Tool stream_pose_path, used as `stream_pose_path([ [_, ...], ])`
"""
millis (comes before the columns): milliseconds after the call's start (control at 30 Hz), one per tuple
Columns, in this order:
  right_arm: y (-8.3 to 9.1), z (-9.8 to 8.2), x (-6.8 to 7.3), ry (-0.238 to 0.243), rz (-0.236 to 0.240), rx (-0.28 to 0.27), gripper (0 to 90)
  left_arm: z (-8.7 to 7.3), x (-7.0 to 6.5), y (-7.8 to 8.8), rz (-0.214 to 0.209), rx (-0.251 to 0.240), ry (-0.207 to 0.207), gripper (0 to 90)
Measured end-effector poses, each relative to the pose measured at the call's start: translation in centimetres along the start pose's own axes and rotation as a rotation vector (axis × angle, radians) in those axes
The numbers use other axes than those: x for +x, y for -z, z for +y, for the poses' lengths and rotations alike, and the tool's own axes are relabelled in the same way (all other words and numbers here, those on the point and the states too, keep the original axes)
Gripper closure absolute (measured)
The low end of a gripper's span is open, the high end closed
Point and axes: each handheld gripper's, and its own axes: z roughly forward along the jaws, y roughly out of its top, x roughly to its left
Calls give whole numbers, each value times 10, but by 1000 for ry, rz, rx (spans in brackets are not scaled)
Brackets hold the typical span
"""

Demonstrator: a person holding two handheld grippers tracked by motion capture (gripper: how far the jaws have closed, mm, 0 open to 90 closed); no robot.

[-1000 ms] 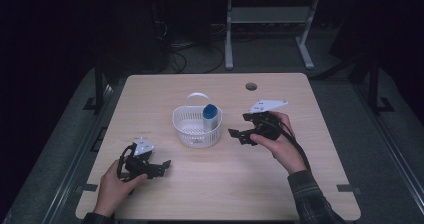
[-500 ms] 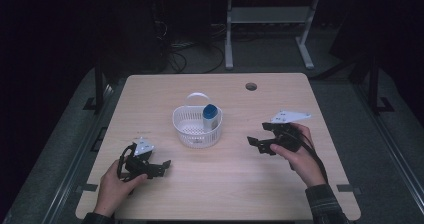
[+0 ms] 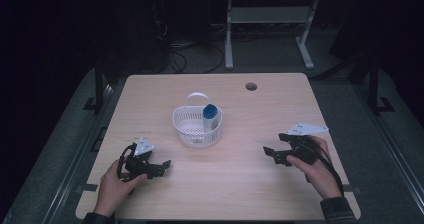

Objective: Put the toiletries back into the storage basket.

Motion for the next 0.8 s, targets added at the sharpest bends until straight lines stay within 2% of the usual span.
stream_pose_path([
  [567, 1, -54, -14, -68, -91, 117, 205, 0, 0, 0, 0, -1, 0, 127],
  [800, -3, -68, -22, -50, -152, 162, 206, 0, 0, 0, 0, 0, -1, 127],
])
